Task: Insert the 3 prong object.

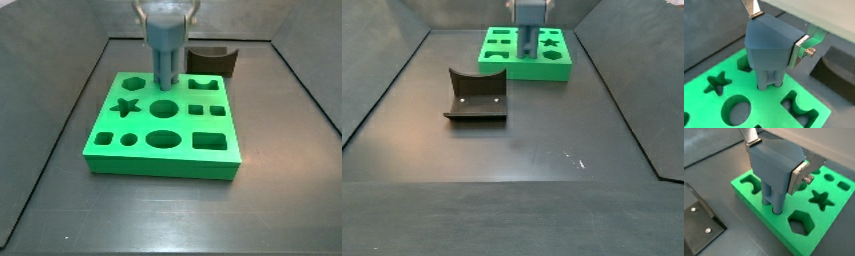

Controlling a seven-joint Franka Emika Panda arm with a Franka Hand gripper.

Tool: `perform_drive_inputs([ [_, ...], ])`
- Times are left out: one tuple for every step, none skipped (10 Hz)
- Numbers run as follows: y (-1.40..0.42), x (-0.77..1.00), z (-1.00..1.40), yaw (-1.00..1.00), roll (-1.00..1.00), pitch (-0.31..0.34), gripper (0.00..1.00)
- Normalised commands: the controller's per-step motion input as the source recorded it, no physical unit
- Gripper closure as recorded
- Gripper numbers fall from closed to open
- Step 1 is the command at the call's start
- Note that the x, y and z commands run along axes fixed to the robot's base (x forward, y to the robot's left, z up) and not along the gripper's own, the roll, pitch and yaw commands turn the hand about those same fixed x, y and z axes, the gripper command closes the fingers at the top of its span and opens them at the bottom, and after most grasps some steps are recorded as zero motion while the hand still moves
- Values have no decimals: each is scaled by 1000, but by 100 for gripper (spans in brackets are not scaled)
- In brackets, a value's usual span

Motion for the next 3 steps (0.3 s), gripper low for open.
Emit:
perform_drive_inputs([
  [0,103,-374,-154,-107,-43,100],
  [31,49,-126,-77,-100,-11,100],
  [0,46,0,0,0,63,100],
])
